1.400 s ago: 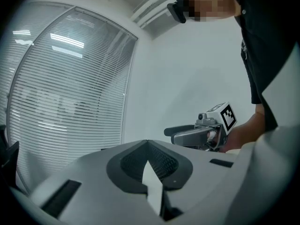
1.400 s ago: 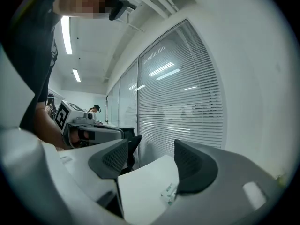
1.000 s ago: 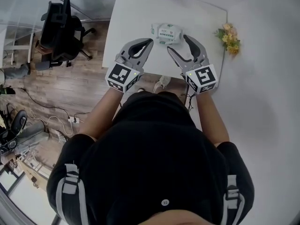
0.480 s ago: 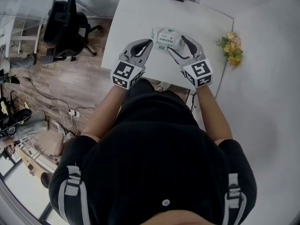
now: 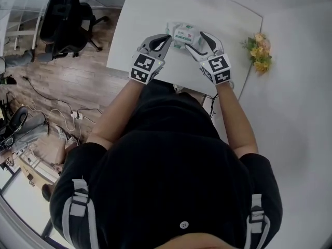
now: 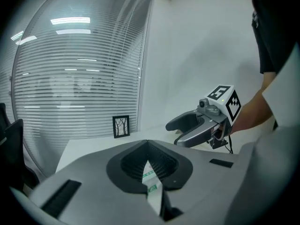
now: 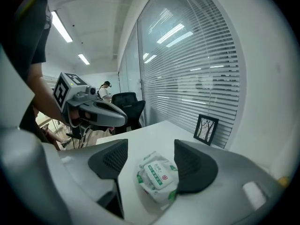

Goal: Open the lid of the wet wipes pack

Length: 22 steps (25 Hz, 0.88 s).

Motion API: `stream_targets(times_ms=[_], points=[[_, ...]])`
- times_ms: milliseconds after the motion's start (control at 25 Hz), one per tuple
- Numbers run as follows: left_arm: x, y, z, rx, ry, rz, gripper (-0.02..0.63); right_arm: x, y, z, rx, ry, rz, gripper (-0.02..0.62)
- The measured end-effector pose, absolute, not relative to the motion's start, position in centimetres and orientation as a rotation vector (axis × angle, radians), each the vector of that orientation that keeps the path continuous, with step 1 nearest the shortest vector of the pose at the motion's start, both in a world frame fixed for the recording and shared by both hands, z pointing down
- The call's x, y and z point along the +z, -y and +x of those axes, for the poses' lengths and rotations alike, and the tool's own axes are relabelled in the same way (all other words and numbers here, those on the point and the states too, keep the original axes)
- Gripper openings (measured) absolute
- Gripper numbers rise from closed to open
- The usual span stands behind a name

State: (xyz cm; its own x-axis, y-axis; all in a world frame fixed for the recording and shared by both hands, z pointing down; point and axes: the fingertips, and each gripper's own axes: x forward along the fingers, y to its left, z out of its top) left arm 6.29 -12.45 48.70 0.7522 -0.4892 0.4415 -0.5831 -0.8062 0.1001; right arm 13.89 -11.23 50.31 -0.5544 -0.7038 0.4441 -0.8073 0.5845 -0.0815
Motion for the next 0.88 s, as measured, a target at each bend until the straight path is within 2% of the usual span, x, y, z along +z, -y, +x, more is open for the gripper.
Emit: stream_targets(times_ms=[880], points=[[64.8, 17.2, 7.3, 0.932, 0.739, 2.314, 0.008, 64.5, 15.2, 11.7, 0.487, 2.161, 0.812, 0.323]])
